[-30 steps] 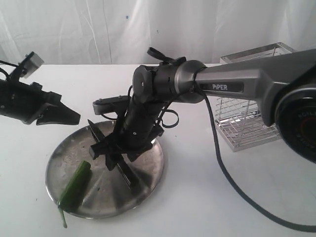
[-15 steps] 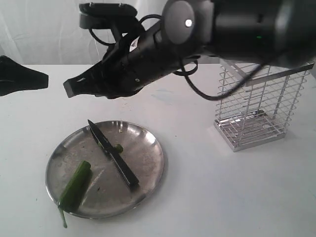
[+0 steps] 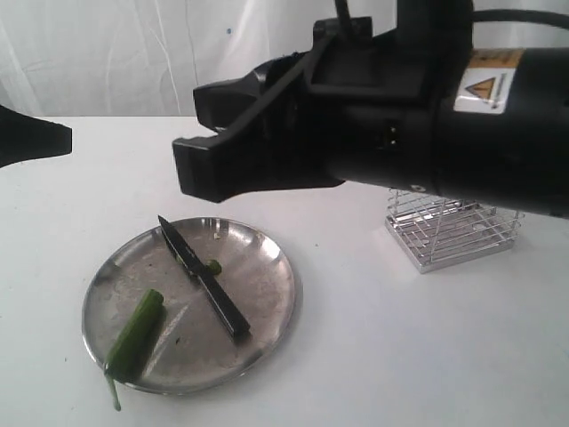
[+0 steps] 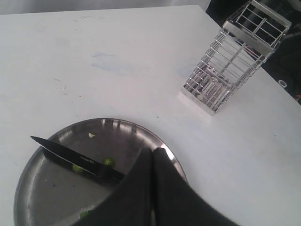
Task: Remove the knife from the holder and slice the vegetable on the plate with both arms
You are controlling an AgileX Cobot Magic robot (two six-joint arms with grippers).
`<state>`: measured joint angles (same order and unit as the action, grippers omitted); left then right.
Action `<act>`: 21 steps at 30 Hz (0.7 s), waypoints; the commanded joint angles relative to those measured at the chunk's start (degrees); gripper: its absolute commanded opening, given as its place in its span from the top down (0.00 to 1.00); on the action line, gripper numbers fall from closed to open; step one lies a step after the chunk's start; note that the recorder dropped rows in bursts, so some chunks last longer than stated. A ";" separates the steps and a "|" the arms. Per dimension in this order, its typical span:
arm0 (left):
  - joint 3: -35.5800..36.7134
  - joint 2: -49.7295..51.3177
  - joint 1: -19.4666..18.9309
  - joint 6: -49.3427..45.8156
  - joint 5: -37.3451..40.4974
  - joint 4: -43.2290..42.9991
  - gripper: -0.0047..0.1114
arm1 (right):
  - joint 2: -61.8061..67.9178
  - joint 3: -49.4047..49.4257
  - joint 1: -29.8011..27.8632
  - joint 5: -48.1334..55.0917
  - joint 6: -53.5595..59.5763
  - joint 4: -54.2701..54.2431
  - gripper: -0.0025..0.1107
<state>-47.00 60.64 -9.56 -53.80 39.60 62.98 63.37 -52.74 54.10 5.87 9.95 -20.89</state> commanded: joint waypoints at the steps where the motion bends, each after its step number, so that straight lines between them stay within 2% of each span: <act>1: 0.27 -0.61 -0.20 -0.24 0.47 0.36 0.96 | -2.11 0.35 0.06 -0.28 3.99 0.55 0.98; 7: 0.27 -0.61 -0.20 -0.24 0.49 0.22 0.96 | -5.21 1.30 -0.17 -0.84 5.28 0.45 0.98; 10: 0.27 -0.61 -0.20 -0.24 0.49 0.22 0.96 | -8.50 4.87 -2.62 -1.38 5.37 0.47 0.98; 21: 0.27 -0.61 -0.20 -0.24 0.26 -0.03 0.96 | -34.92 30.28 -22.76 0.24 10.38 0.16 0.98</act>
<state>-47.00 60.64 -9.56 -53.90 39.25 62.76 35.06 -28.01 35.91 5.83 17.77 -20.67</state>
